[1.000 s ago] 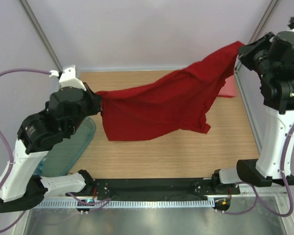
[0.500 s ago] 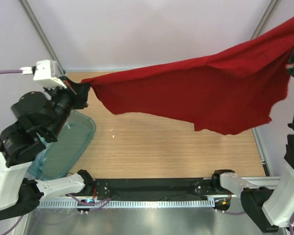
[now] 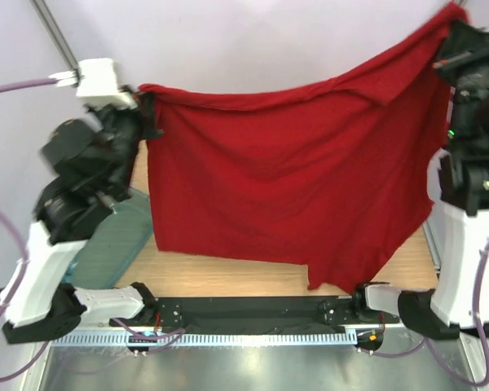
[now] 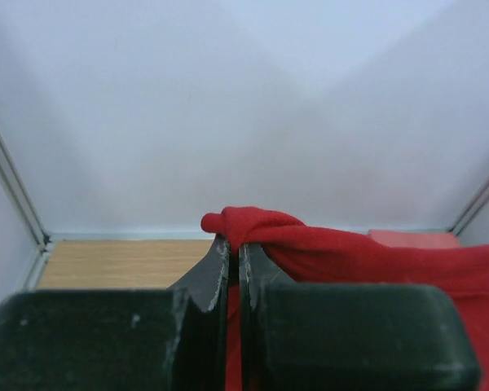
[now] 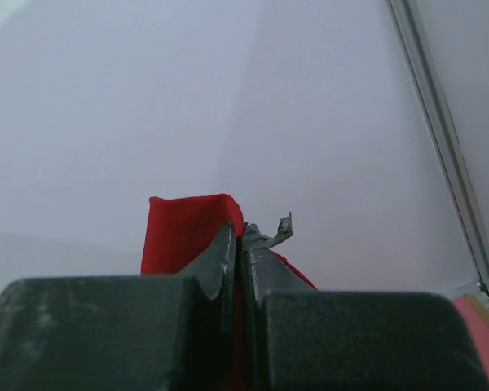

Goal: Fold and stack the t-shirts
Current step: Flatten the tshirt out

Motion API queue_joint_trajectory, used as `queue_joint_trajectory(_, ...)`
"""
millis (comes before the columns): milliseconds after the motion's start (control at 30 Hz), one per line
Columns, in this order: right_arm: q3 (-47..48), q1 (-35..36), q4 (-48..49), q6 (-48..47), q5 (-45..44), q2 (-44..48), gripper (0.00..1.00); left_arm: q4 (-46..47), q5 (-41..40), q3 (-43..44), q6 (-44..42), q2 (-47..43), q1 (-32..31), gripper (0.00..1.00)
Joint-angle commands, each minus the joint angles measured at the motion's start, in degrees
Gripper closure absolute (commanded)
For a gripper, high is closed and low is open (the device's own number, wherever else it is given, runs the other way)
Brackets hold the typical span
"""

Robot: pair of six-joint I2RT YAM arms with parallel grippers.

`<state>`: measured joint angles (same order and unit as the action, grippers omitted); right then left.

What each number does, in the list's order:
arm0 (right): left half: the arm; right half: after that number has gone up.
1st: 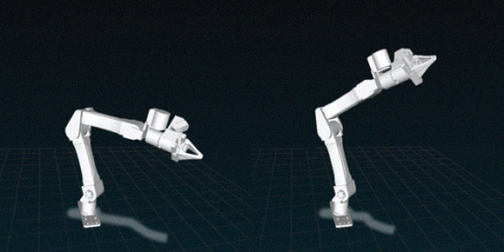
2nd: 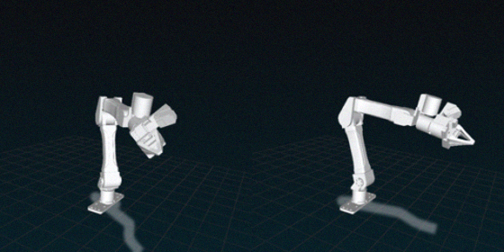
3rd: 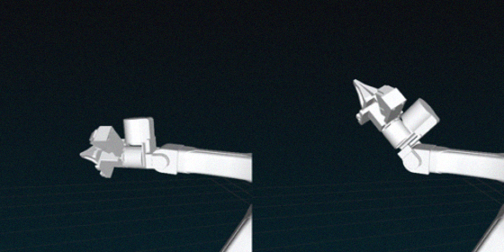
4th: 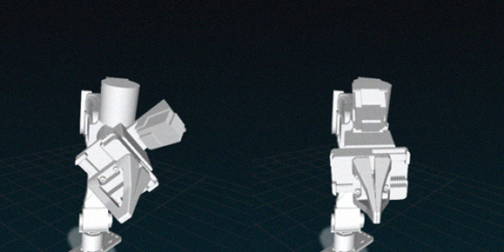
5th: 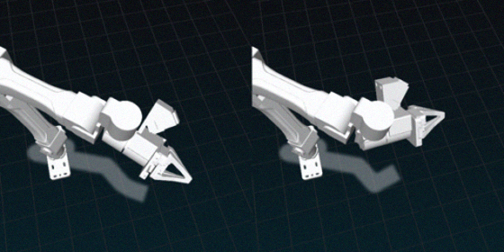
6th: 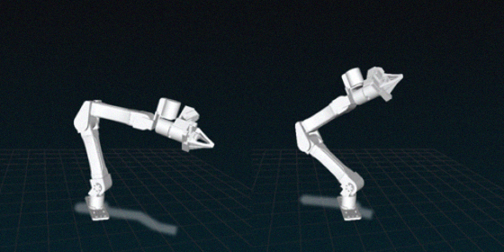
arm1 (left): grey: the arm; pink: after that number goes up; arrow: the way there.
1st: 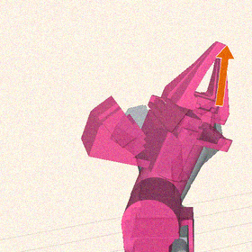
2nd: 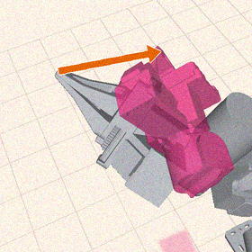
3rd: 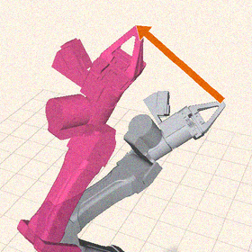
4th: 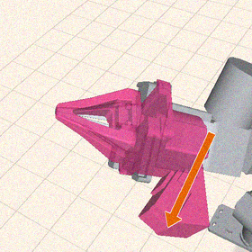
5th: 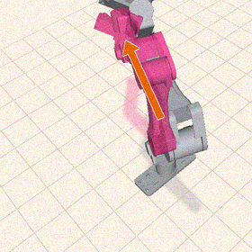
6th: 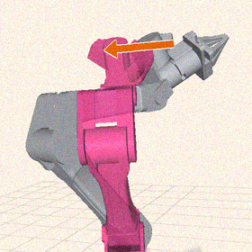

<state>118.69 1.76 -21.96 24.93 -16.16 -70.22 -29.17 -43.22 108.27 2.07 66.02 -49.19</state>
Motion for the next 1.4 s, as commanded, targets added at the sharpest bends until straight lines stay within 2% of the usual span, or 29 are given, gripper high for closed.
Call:
queue_joint_trajectory(0, -2.6, -0.4, 6.9, 0.3, 0.2, -1.8, 0.99, 11.4, -3.0, 0.0, -9.5, 3.8, 0.5, 1.0)
queue_joint_trajectory(233, -5.0, -0.3, 7.4, 0.3, 0.0, -0.3, 0.99, 12.8, -2.8, 0.6, -10.9, 4.0, 1.0, 1.0)
queue_joint_trajectory(433, -5.9, -0.3, 6.1, 2.6, -0.6, 4.9, 0.99, 10.3, -2.0, -1.8, -7.0, -2.7, 1.0, 1.0)
queue_joint_trajectory(533, -6.8, -0.3, 5.0, 4.0, -0.2, 8.7, 0.99, 6.9, -0.1, -3.2, -2.8, -7.6, 1.0, 0.99)
queue_joint_trajectory(733, -10.4, -0.4, 3.7, 7.1, 1.6, 18.5, 0.99, 3.4, 10.0, -7.3, 5.5, -17.7, 1.0, 1.0)
queue_joint_trajectory(833, -10.5, -0.4, 1.6, 8.6, 3.0, 20.2, 0.99, 1.9, 12.2, -7.8, 7.7, -19.2, 1.0, 0.99)
queue_joint_trajectory(1100, -5.4, -0.4, -9.1, 10.9, 8.1, 13.3, 0.99, -1.5, 12.4, -9.7, 10.8, -14.3, 1.0, 1.0)
queue_joint_trajectory(1267, -10.0, -0.3, -17.1, 13.8, 13.1, 8.4, 0.99, -5.4, 8.9, -13.3, 14.2, -9.1, 1.0, 1.0)
queue_joint_trajectory(1367, -17.0, -0.3, -20.4, 15.2, 14.8, 8.9, 0.99, -8.4, 7.0, -16.6, 18.6, -6.5, 1.0, 1.0)
